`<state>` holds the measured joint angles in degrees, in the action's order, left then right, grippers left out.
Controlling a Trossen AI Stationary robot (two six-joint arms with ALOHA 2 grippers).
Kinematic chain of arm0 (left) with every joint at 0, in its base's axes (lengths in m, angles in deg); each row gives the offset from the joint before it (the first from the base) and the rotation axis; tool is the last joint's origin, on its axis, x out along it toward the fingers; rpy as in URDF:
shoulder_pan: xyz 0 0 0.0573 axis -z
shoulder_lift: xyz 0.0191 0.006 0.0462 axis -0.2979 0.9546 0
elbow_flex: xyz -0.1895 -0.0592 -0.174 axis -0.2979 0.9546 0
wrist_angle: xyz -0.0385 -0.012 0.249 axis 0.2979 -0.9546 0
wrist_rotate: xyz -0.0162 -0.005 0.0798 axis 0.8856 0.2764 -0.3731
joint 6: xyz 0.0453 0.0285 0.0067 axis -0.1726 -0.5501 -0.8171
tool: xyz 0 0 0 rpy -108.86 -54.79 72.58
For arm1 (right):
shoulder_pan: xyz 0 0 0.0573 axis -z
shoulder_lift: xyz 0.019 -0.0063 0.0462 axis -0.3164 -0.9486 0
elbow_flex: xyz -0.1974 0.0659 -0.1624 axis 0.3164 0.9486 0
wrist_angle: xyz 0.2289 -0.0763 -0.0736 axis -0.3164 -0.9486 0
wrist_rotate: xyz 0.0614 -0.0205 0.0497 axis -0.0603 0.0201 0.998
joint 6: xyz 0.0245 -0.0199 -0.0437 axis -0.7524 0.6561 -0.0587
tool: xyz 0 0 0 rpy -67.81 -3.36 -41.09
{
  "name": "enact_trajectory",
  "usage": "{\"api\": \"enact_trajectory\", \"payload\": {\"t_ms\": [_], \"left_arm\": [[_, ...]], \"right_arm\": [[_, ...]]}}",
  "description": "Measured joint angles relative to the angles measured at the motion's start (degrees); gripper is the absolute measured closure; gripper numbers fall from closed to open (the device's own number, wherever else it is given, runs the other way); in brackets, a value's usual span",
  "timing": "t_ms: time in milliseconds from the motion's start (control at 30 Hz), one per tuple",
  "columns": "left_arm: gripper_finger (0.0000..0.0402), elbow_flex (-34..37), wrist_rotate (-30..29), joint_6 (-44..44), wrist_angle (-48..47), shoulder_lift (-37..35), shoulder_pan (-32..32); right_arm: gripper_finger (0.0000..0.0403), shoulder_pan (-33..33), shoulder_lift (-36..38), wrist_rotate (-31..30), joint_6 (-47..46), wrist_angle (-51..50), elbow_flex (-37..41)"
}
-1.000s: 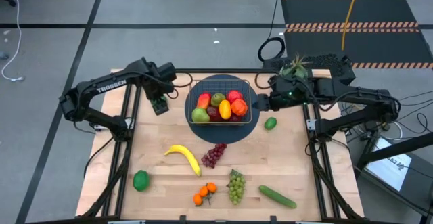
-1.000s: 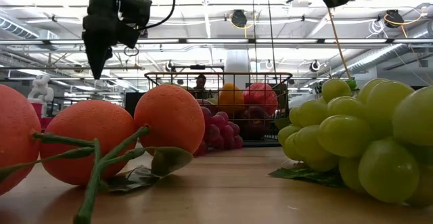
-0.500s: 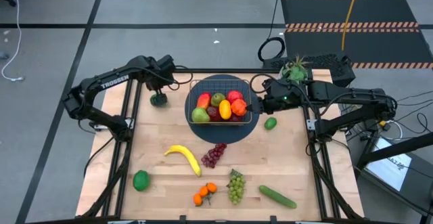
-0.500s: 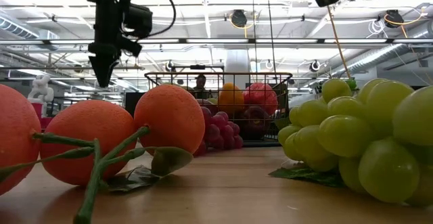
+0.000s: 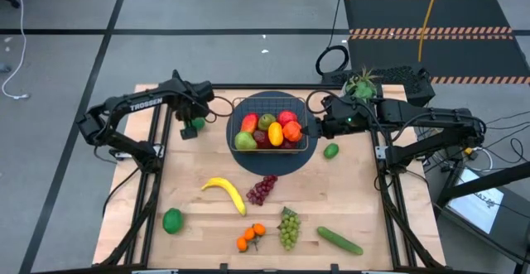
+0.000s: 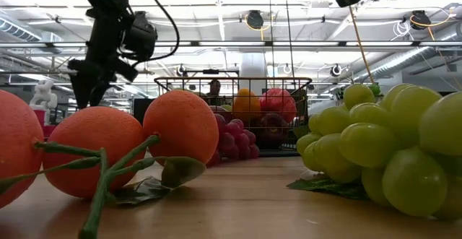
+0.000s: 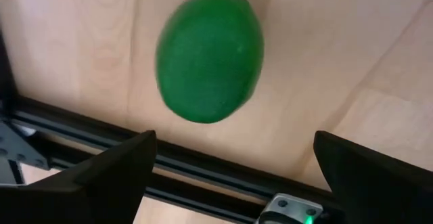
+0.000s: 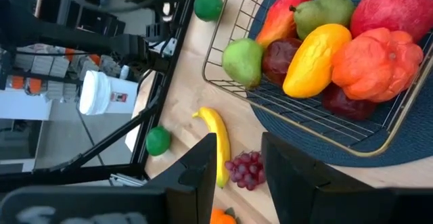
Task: Build produce basket
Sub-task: Put the top left green lime into the wire basket
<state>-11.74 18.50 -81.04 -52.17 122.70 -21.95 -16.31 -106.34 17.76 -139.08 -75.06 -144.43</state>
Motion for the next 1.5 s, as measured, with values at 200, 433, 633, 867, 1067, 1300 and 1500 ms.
{"api": "enact_trajectory", "payload": {"t_ms": [200,433,633,867,1067,1300,1500], "left_arm": [[0.0002,2.2,-1.5,-1.8,1.5,0.0,0.0],[0.0002,3.0,-1.9,-4.5,5.9,0.0,0.0],[0.0002,3.0,-1.8,-11.4,7.9,0.0,0.0],[0.0002,3.0,0.4,-13.5,9.7,0.0,0.0],[0.0002,3.0,0.7,-13.9,9.8,0.0,0.0],[0.0002,3.0,0.6,-13.9,9.8,0.0,0.0],[0.0002,4.4,0.5,-14.3,12.2,-0.1,0.0]], "right_arm": [[0.0293,0.0,0.0,-1.5,0.6,0.0,0.0],[0.0293,0.8,0.0,-4.5,3.4,0.0,0.0],[0.0293,2.1,0.0,-4.5,4.8,0.0,0.0],[0.0293,2.3,0.0,-4.2,5.6,0.0,0.0],[0.0293,2.3,0.0,-4.2,8.3,-0.1,0.0],[0.0293,2.3,0.0,-4.3,11.3,-0.4,0.0],[0.0293,2.3,0.0,-4.3,12.1,-0.8,0.0]]}}
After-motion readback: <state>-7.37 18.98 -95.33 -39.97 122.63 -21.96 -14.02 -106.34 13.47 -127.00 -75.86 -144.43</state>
